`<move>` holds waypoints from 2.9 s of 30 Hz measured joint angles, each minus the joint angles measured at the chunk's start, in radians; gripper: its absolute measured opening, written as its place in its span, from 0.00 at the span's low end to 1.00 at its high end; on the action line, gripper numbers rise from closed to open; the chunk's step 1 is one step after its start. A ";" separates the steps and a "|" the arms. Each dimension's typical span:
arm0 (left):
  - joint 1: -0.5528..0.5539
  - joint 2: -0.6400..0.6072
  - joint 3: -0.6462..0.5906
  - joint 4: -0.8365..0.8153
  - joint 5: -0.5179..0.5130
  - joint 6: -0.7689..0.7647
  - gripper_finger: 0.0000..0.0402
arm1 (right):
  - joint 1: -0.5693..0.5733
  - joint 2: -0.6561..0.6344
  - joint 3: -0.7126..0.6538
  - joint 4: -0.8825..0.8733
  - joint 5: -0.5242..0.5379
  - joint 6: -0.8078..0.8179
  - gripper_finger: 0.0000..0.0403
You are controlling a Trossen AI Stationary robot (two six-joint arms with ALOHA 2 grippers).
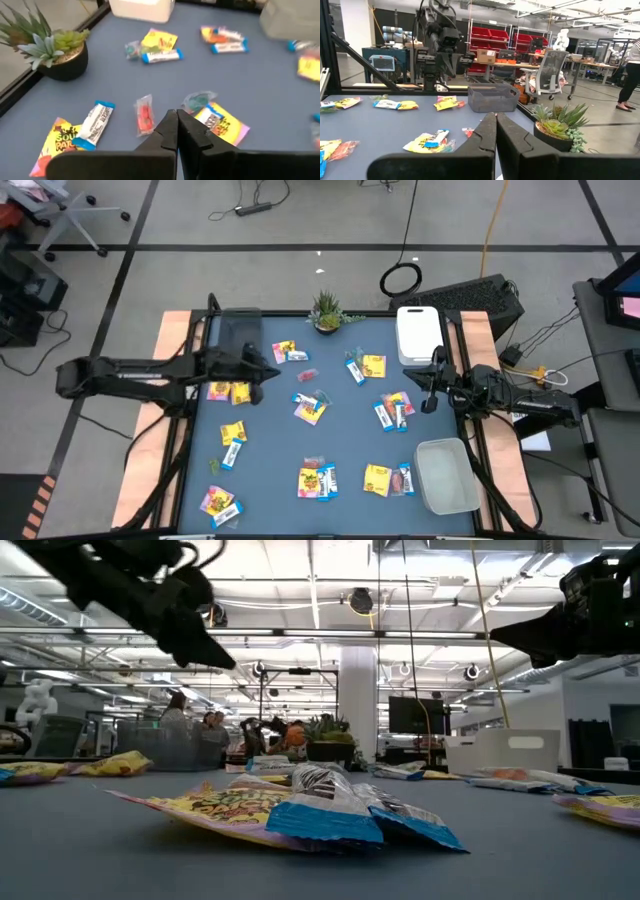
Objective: Sort candy
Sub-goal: Put the top left white chocolate bar into the transparent black bin
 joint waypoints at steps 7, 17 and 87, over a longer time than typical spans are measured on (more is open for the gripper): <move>0.078 0.219 0.145 -0.131 -0.038 0.058 0.18 | 0.000 0.000 0.000 0.000 -0.001 0.000 0.00; 0.202 0.436 0.247 -0.099 -0.029 0.145 0.42 | 0.000 0.000 0.000 0.000 -0.002 0.000 0.00; 0.469 0.267 0.332 -0.715 -0.335 -0.101 0.02 | 0.000 0.000 0.000 0.000 -0.003 0.000 0.00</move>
